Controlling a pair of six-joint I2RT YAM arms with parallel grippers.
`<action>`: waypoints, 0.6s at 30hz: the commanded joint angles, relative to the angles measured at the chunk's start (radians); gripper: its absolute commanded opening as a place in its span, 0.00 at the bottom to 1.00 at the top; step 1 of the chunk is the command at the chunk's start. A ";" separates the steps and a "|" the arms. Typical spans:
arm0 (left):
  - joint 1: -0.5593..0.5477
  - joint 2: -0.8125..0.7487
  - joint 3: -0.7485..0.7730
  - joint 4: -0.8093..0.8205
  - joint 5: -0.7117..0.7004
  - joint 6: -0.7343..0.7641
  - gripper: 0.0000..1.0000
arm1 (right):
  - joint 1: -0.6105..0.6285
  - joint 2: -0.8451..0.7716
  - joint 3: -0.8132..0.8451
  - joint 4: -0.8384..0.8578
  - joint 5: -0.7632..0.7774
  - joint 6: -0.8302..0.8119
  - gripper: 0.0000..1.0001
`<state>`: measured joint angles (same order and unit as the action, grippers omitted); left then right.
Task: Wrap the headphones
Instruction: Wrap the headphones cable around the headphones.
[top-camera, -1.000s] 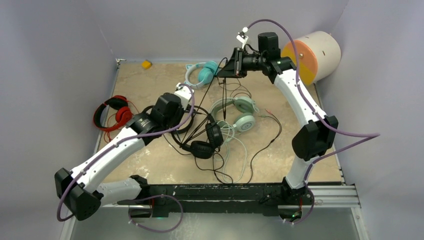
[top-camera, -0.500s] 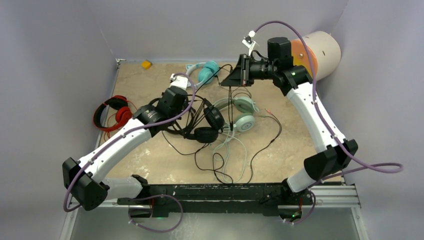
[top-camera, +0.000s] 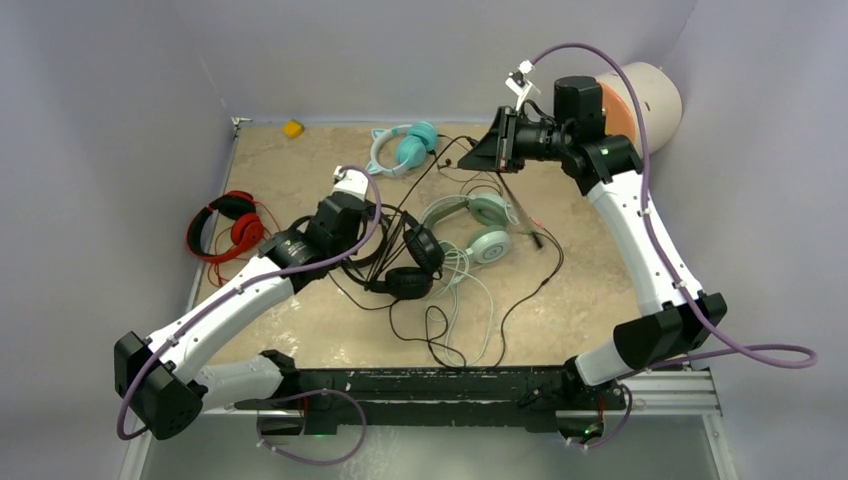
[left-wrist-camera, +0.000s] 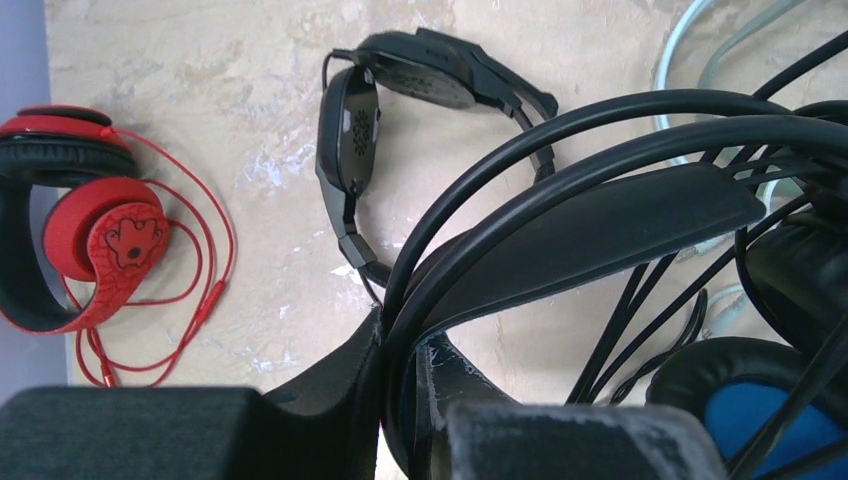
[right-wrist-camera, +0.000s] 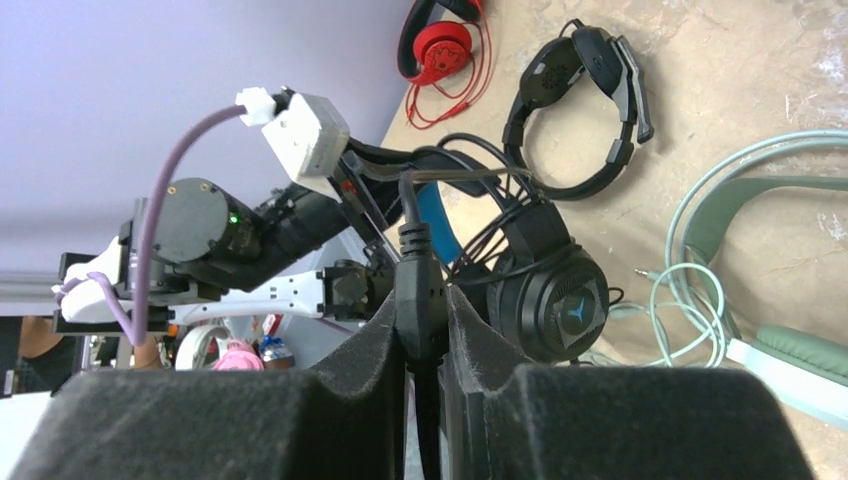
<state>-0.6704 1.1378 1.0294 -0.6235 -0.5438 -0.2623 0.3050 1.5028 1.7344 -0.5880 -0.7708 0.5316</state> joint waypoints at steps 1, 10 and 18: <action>0.000 -0.032 -0.022 0.057 0.019 -0.026 0.00 | -0.015 -0.045 0.015 0.075 -0.020 0.042 0.00; 0.003 0.166 0.198 -0.233 -0.181 -0.401 0.00 | 0.082 -0.076 -0.029 0.071 -0.023 0.021 0.00; 0.143 0.188 0.274 -0.244 -0.073 -0.679 0.00 | 0.162 -0.169 -0.199 0.142 0.009 0.042 0.00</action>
<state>-0.6380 1.3437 1.2301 -0.8707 -0.6613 -0.7242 0.4290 1.3987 1.5871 -0.5285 -0.7708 0.5571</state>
